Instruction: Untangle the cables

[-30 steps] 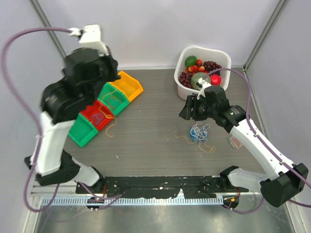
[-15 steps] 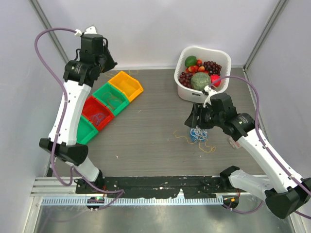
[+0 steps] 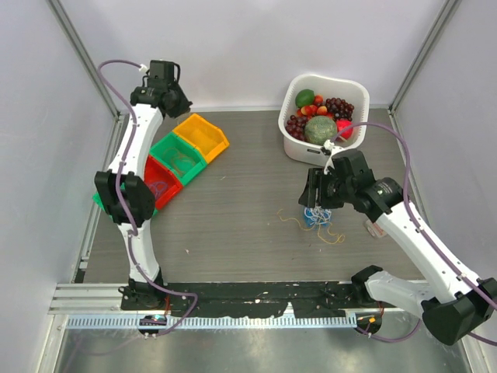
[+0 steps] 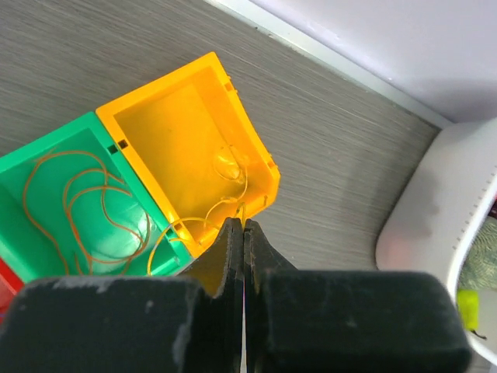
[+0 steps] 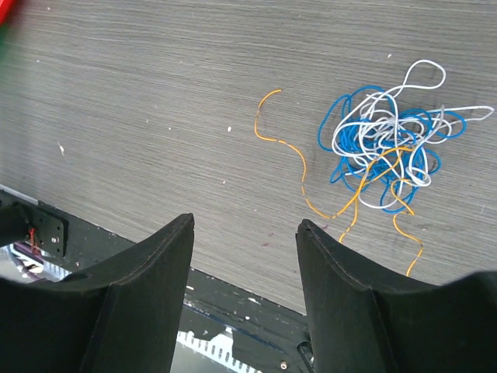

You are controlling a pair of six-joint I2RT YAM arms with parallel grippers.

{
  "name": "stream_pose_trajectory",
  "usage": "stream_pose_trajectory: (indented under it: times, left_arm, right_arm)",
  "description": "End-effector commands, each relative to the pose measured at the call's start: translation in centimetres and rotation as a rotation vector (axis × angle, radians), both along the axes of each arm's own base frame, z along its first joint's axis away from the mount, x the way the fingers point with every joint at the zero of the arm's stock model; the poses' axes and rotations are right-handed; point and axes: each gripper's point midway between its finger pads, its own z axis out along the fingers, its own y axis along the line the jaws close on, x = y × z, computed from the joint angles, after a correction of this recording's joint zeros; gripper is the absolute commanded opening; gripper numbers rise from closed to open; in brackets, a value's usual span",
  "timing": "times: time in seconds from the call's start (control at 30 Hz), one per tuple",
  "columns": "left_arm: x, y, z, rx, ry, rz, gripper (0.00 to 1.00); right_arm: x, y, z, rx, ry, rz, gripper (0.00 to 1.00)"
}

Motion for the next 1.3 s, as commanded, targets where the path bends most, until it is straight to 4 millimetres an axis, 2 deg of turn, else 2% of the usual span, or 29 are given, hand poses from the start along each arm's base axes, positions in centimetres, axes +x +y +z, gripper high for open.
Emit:
stream_pose_trajectory:
  times: [0.0,0.17,0.4,0.57,0.67,0.77,0.8,0.9,1.0,1.1,1.2,1.27]
  left_arm:
    - [3.3,-0.3,1.5,-0.024,-0.110,-0.033,0.00]
    - [5.5,0.5,-1.4,-0.001,-0.078,-0.019,0.00]
    - [7.4,0.1,-8.4,-0.015,0.012,-0.008,0.00]
    - [7.8,0.8,-11.7,0.012,0.070,0.024,0.00]
    - [7.2,1.1,-12.9,0.023,0.109,0.045,0.00]
    - [6.7,1.9,-12.9,0.046,0.126,0.069,0.02]
    - [6.6,2.0,-12.4,0.051,0.128,0.068,0.09]
    - [6.0,2.4,-10.2,0.067,0.134,0.062,0.42]
    - [4.7,2.6,-7.4,0.059,0.111,0.071,0.60]
    - [3.3,2.5,-5.3,0.038,0.075,0.081,0.92]
    - [0.6,1.8,-3.8,0.013,0.106,0.045,0.97]
    - [-1.6,-0.4,-3.0,-0.037,0.118,-0.041,0.91]
  right_arm:
    - [1.1,0.0,1.2,-0.021,-0.050,0.004,0.61]
    - [1.3,0.3,0.8,-0.017,-0.022,-0.003,0.60]
    - [0.7,-0.9,0.3,-0.045,-0.028,-0.043,0.60]
    - [0.3,0.3,0.4,0.004,0.018,-0.018,0.60]
    - [0.5,-0.3,0.3,-0.025,-0.003,-0.026,0.60]
    - [0.9,-0.4,0.2,-0.033,-0.007,-0.035,0.60]
    - [0.9,-0.2,0.2,-0.028,-0.003,-0.031,0.60]
    - [0.7,0.7,0.3,0.003,0.025,-0.005,0.59]
    - [0.7,0.3,-0.3,-0.012,0.022,-0.012,0.59]
    - [1.1,-0.2,-1.6,-0.035,0.022,-0.050,0.59]
    - [1.5,0.0,-2.4,-0.031,0.076,-0.103,0.59]
    - [1.5,0.6,-2.9,-0.014,0.106,-0.097,0.58]
